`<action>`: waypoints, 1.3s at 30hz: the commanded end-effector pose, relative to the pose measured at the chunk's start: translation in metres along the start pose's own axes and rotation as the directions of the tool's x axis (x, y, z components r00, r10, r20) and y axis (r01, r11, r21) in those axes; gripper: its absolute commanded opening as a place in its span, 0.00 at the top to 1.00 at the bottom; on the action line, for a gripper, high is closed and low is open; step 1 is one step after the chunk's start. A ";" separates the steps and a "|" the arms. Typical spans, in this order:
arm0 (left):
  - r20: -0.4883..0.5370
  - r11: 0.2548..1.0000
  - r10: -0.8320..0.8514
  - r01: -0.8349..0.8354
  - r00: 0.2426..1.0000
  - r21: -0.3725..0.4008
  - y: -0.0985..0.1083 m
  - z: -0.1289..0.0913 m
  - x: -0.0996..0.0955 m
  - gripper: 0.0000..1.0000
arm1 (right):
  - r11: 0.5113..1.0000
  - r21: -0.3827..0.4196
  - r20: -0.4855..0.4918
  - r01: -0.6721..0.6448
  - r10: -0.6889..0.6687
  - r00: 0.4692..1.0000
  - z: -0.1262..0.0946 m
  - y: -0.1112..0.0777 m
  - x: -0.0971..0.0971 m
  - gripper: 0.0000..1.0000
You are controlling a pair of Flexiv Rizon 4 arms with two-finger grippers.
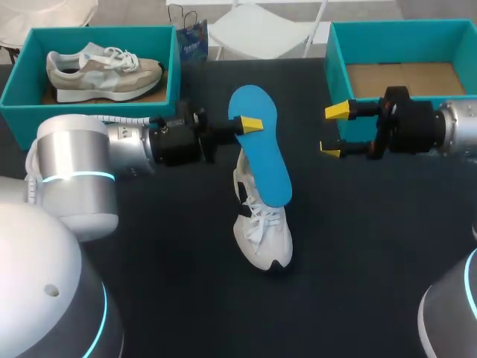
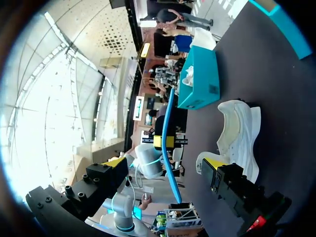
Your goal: Take the shoe out of the shoebox, open the shoe tongue, remove and reinsert the insole, then place the shoe into the shoebox
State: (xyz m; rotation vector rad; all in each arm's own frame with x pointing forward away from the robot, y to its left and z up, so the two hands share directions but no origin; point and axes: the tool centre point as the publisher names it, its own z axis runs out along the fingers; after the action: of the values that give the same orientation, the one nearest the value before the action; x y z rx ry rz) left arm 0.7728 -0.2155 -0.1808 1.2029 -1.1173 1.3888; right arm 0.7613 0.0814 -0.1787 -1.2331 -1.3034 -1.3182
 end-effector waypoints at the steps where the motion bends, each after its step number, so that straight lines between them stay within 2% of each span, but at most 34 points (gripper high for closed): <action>1: -0.001 1.000 0.001 -0.001 1.000 0.004 0.001 0.001 -0.001 1.00 | 1.000 0.001 0.001 -0.001 0.001 1.000 0.002 0.001 0.000 0.00; 10: -0.001 1.000 0.001 -0.001 1.000 0.004 0.001 0.001 -0.001 1.00 | 1.000 0.001 0.001 -0.001 0.001 1.000 0.002 0.001 0.000 0.00; 12: 0.048 0.991 0.134 -0.132 0.990 -0.031 0.004 0.002 -0.001 1.00 | 1.000 0.001 0.001 -0.001 0.001 1.000 0.002 0.001 0.000 0.00; 13: 0.034 0.979 0.200 -0.199 0.979 -0.047 0.007 0.004 0.000 1.00 | 1.000 0.001 0.001 -0.001 0.001 1.000 0.002 0.001 0.000 0.00; 17: 0.014 0.978 0.205 -0.205 0.979 -0.030 0.009 0.005 0.002 1.00 | 1.000 0.001 0.001 -0.001 0.001 1.000 0.002 0.001 0.000 0.00; 19: 0.028 0.933 0.359 -0.358 0.933 -0.047 0.011 0.006 0.003 1.00 | 1.000 0.001 0.001 -0.001 0.001 1.000 0.002 0.001 0.000 0.00; 23: 0.008 0.927 0.373 -0.373 0.928 -0.038 0.011 0.007 0.005 1.00 | 1.000 0.001 0.001 -0.001 0.001 1.000 0.002 0.001 0.000 0.00; 24: 0.011 0.829 0.557 -0.555 0.831 -0.066 0.016 0.008 0.012 1.00 | 1.000 0.001 0.001 -0.001 0.001 1.000 0.002 0.001 0.000 0.00; 25: 0.010 0.760 0.648 -0.645 0.761 -0.081 0.016 0.008 0.012 1.00 | 1.000 0.001 0.001 -0.001 0.001 1.000 0.002 0.001 0.000 0.00; 27: 0.007 0.739 0.671 -0.668 0.742 -0.090 0.017 0.008 0.013 1.00 | 1.000 0.001 0.001 -0.001 0.001 1.000 0.002 0.001 0.000 0.00; 28: -0.015 0.657 0.751 -0.749 0.660 -0.081 0.016 0.008 0.014 1.00 | 1.000 0.001 0.001 -0.001 0.001 1.000 0.002 0.001 0.000 0.00; 29: -0.024 0.631 0.772 -0.771 0.635 -0.080 0.015 0.008 0.014 1.00 | 1.000 0.001 0.001 -0.001 0.001 1.000 0.002 0.001 0.000 0.00; 31: -0.024 0.631 0.772 -0.771 0.635 -0.080 0.015 0.008 0.014 1.00 | 1.000 0.001 0.001 -0.001 0.001 1.000 0.002 0.001 0.000 0.00; 35: -0.032 0.587 0.807 -0.807 0.589 -0.068 0.012 0.007 0.013 1.00 | 1.000 0.001 0.001 -0.001 0.001 1.000 0.002 0.001 0.000 0.00; 39: -0.038 0.593 0.802 -0.802 0.596 -0.067 0.011 0.007 0.012 1.00 | 1.000 0.001 0.001 -0.001 0.001 1.000 0.002 0.001 0.000 0.00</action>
State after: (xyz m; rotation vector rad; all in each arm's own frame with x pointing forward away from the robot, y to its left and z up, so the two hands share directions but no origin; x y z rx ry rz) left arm 0.7610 -0.2227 -0.1647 0.6590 -1.8004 1.9332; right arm 0.7623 0.0816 -0.1786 -1.2319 -1.3038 -1.3162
